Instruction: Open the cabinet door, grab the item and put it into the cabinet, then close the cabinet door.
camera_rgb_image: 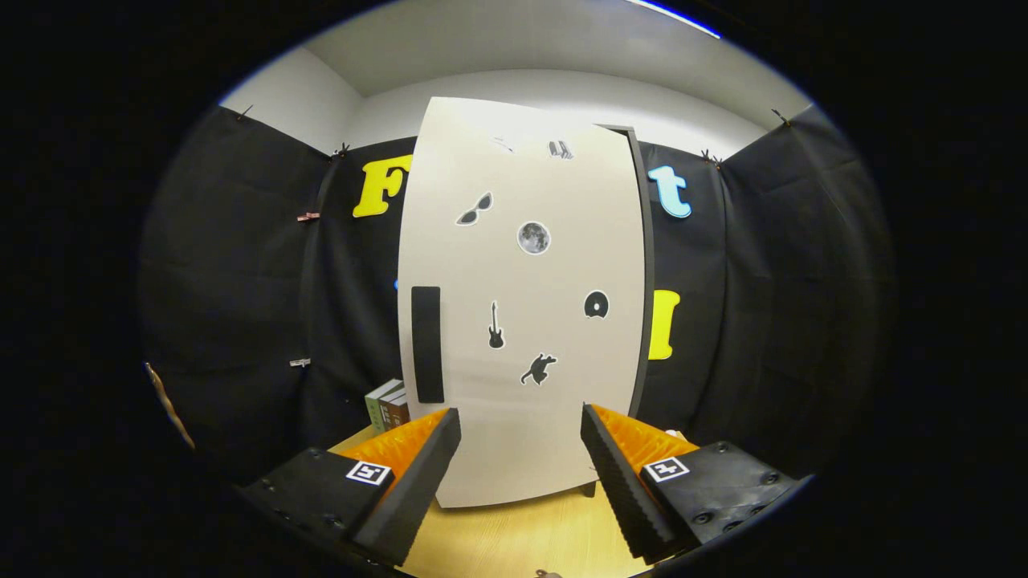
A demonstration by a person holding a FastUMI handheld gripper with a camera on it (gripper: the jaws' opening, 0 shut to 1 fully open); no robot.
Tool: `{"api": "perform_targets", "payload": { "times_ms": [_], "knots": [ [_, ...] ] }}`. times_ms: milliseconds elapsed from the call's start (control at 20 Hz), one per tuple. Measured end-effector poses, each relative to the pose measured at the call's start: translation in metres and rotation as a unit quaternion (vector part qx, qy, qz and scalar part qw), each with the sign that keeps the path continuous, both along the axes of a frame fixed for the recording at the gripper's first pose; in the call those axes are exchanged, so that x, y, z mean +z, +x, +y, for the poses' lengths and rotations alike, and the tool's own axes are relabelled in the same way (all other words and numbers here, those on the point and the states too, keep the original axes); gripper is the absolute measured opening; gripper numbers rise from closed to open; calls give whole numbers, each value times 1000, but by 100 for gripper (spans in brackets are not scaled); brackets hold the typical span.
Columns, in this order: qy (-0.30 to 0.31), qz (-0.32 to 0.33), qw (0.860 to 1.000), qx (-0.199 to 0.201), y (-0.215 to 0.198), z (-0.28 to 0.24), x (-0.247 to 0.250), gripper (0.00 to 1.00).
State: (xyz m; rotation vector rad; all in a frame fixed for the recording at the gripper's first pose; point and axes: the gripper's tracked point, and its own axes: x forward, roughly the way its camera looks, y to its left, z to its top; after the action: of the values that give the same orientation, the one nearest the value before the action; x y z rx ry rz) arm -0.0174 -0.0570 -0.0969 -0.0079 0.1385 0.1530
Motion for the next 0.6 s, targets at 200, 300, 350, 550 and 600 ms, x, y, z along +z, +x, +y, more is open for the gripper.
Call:
{"api": "perform_targets", "payload": {
  "times_ms": [200,300,350,550,600],
  "knots": [
    [2,4,1000,-2,-2,-5,-1,98],
    [0,4,1000,1,-2,-4,-2,98],
    [-4,4,1000,-1,0,-4,-1,98],
    [-7,2,1000,-4,2,-3,1,98],
    [-5,1,1000,-3,2,-3,2,98]
  ]
}}
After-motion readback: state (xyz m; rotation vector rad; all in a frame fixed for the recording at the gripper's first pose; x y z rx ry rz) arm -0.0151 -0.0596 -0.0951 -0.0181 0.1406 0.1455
